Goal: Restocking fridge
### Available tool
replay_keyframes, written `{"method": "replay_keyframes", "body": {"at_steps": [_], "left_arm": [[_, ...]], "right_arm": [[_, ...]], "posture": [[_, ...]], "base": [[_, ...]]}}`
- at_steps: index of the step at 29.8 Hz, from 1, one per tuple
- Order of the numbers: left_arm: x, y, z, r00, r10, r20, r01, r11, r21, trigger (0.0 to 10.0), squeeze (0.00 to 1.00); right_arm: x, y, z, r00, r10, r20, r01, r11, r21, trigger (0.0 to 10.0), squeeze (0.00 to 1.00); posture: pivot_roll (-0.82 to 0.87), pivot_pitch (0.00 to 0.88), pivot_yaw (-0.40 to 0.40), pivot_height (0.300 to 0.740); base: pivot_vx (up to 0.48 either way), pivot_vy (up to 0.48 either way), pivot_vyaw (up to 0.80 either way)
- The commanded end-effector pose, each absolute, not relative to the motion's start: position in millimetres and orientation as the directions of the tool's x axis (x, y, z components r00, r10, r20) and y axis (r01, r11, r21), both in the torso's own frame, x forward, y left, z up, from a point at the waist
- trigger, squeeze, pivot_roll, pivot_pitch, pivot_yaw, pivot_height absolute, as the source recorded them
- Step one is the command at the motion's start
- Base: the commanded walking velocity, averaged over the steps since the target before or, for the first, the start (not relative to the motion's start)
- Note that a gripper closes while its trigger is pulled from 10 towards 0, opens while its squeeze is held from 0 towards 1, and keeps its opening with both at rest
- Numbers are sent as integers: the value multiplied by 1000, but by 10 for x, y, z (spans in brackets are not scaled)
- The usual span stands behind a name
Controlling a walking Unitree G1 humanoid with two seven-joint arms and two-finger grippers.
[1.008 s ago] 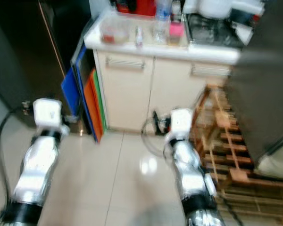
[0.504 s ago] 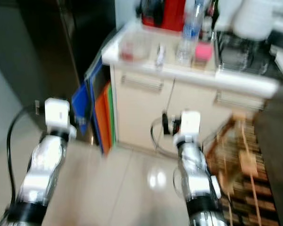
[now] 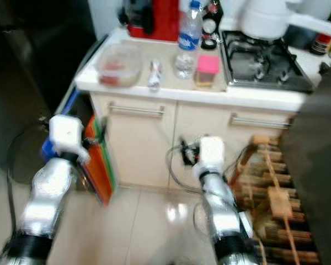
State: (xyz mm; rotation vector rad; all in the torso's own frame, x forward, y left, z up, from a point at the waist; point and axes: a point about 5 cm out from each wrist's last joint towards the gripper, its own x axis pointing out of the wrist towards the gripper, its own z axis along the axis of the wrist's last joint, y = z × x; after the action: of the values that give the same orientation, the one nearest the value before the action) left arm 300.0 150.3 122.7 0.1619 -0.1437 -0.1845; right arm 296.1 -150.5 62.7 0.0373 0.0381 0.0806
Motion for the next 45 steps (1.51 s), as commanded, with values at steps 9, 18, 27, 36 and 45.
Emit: {"method": "replay_keyframes", "body": {"at_steps": [9,18,27,36,45], "left_arm": [[2976,1595,1240,973,-198,117,170,962,214,10000,0],[2981,1567,1225,972,-210,103,184,958,220,10000,0],[3067,1464,1253,974,-220,46,209,963,169,10000,0],[3113,1437,1381,971,-227,68,222,972,77,10000,0],[3037,1473,1303,965,-259,50,255,964,79,10000,0]], "right_arm": [[3001,-1342,665,991,134,-28,-133,990,48,10000,0],[2995,-1338,639,990,132,-44,-130,990,52,10000,0],[2993,-1346,637,990,136,-45,-134,990,46,10000,0],[2973,-1341,611,990,131,-49,-129,991,42,10000,0],[2974,-1326,582,988,137,-67,-134,990,50,10000,0]], "posture": [[48,0,-7,740],[43,0,-6,740],[43,0,-8,740],[43,0,1,740],[49,0,7,740]], "base": [[0,53,0],[0,480,-350],[0,35,0],[0,0,0],[0,160,-88]]}}
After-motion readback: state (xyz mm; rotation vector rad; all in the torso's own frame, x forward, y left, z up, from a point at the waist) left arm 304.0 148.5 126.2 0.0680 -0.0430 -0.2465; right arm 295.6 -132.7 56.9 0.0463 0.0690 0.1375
